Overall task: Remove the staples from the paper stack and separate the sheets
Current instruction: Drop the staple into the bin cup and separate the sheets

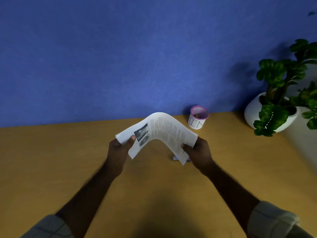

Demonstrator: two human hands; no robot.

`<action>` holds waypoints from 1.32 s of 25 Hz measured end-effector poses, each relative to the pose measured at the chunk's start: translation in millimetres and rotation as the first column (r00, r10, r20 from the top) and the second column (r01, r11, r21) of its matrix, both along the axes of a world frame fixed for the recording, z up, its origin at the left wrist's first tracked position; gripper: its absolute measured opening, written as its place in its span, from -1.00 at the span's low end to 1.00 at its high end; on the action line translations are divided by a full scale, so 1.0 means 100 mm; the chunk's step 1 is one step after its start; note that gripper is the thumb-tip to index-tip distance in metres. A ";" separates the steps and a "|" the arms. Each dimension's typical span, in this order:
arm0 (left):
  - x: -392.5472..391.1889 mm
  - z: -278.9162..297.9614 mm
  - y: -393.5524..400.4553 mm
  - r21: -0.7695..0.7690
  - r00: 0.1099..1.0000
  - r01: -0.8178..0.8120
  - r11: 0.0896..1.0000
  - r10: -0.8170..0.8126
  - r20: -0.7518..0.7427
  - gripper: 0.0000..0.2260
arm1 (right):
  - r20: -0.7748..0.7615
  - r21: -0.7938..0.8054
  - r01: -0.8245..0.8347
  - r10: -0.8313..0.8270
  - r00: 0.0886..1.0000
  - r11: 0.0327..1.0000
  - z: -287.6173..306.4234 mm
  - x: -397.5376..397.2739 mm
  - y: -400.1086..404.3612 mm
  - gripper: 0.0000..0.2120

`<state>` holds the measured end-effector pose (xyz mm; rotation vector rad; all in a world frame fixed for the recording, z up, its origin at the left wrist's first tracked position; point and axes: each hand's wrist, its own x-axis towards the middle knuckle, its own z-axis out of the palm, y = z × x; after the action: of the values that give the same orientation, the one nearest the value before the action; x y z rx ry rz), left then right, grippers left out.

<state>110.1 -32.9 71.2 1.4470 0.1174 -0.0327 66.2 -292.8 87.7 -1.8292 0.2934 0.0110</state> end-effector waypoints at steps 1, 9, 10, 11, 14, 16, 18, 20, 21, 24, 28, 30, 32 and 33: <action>-0.04 0.00 -0.02 -0.006 0.999 -0.023 1.000 0.023 0.026 -0.79 | 0.053 -0.006 0.037 -0.037 0.998 0.999 -0.02 -0.05 0.05 -0.64; -0.31 -0.42 -0.07 0.193 0.971 -0.142 0.971 0.174 -0.163 -0.81 | -0.135 -0.272 0.032 -0.071 0.988 0.962 -0.73 -0.35 0.16 -0.65; -0.30 -0.41 -0.07 0.192 0.971 -0.144 0.971 0.176 -0.163 -0.79 | -0.121 -0.297 0.037 -0.076 0.990 0.954 -0.74 -0.35 0.16 -0.66; -0.28 -0.43 -0.08 0.200 0.968 -0.138 0.970 0.174 -0.180 -0.80 | -0.124 -0.319 0.030 -0.073 0.990 0.947 -0.74 -0.34 0.18 -0.65; -0.27 -0.47 -0.05 0.267 0.957 -0.122 0.956 0.184 -0.224 -0.87 | -0.220 -0.303 -0.014 -0.055 0.974 0.953 -0.77 -0.36 0.17 -0.62; -0.21 -0.38 -0.01 0.369 0.966 -0.101 0.924 0.179 -0.185 -0.83 | -0.207 -0.289 -0.034 -0.028 0.978 0.957 -0.71 -0.32 0.10 -0.69; -0.08 -0.23 0.07 0.606 0.989 -0.049 0.794 0.124 -0.083 -0.79 | -0.162 -0.269 -0.033 -0.011 0.987 0.963 -0.55 -0.23 0.01 -0.56; 0.08 0.02 0.15 0.814 1.000 -0.010 0.581 -0.001 0.013 -0.78 | -0.080 -0.429 0.060 -0.105 0.991 0.901 -0.37 -0.08 -0.08 -0.21; 0.17 0.17 0.18 0.867 0.998 0.010 0.498 -0.063 0.024 -0.79 | -0.014 -0.545 0.122 -0.155 0.988 0.830 -0.26 0.01 -0.11 -0.08; 0.37 0.63 0.19 0.951 0.974 0.053 0.306 -0.225 0.018 -0.83 | 0.202 -0.698 0.173 -0.040 0.979 0.695 0.13 0.22 -0.05 0.03; 0.51 1.14 0.03 0.992 0.905 0.107 0.062 -0.419 -0.072 -0.82 | 0.120 -0.461 -0.172 0.253 0.960 0.871 0.42 0.34 0.21 -0.08; 0.53 1.32 -0.05 0.993 0.851 0.119 -0.021 -0.513 -0.113 -0.82 | 0.132 -0.406 -0.245 0.322 0.937 0.880 0.45 0.38 0.30 -0.39; 0.53 1.44 -0.10 0.992 0.818 0.100 -0.077 -0.561 -0.126 -0.83 | 0.206 -0.299 -0.231 0.299 0.932 0.926 0.46 0.38 0.35 -0.76; 0.54 1.48 -0.11 0.994 0.813 0.085 -0.070 -0.571 -0.110 -0.83 | 0.224 -0.227 -0.207 0.258 0.940 0.952 0.46 0.36 0.37 -0.84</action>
<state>164.2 -43.9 218.9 2.9541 -0.7683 -0.1298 102.3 -256.0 133.5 -2.0324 -0.1074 -0.0874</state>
